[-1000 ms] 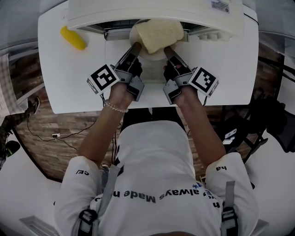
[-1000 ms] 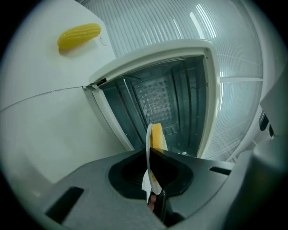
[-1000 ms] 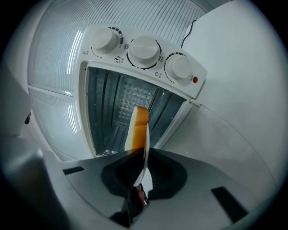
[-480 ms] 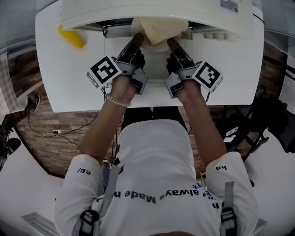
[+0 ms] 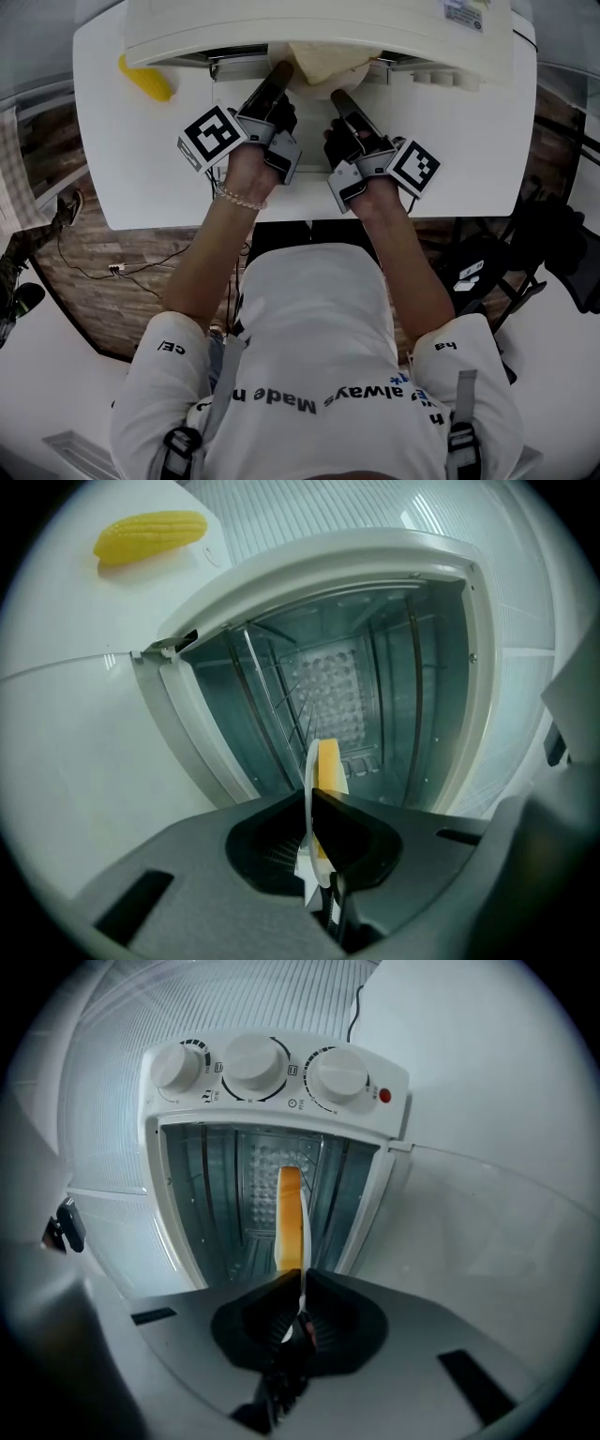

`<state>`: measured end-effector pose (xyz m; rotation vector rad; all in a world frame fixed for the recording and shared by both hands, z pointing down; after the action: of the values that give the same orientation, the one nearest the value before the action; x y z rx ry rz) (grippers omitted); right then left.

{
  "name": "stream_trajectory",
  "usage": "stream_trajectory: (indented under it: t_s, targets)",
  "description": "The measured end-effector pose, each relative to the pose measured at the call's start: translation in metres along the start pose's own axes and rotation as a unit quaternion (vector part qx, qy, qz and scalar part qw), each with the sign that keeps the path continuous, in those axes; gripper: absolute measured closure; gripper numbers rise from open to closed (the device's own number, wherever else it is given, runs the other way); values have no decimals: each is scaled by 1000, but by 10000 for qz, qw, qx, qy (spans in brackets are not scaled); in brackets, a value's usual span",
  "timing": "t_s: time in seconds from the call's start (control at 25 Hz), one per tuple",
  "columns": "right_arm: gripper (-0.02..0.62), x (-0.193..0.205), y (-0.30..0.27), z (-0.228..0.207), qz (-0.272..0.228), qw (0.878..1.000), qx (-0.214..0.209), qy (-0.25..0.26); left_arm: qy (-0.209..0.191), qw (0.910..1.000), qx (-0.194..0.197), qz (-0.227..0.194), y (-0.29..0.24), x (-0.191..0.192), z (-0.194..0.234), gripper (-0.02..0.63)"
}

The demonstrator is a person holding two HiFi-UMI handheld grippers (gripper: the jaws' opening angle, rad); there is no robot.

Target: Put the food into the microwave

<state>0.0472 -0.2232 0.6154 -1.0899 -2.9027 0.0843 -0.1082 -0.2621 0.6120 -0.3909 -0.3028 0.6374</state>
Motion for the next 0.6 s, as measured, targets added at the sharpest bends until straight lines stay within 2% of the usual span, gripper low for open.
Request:
stream_trajectory:
  t_s: [0.2, 0.6]
  targets:
    - [572, -9, -2, 3, -352, 9993, 23, -76, -271, 9996, 58, 32, 5, 3, -4, 584]
    - [572, -19, -27, 3, -482, 9988, 56, -31, -1, 9999, 120, -40, 2, 2, -5, 580]
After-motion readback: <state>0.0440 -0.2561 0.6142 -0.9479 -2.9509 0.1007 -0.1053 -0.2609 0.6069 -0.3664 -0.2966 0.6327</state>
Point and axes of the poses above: the fingertips, and each gripper's own axes: y backward along the fingers, z to its left, x out of its underside, the point moved 5 cm from there along y, backward along the fingers, and after that the axes turned 10 degrees about -x, right-handed, at the moved point
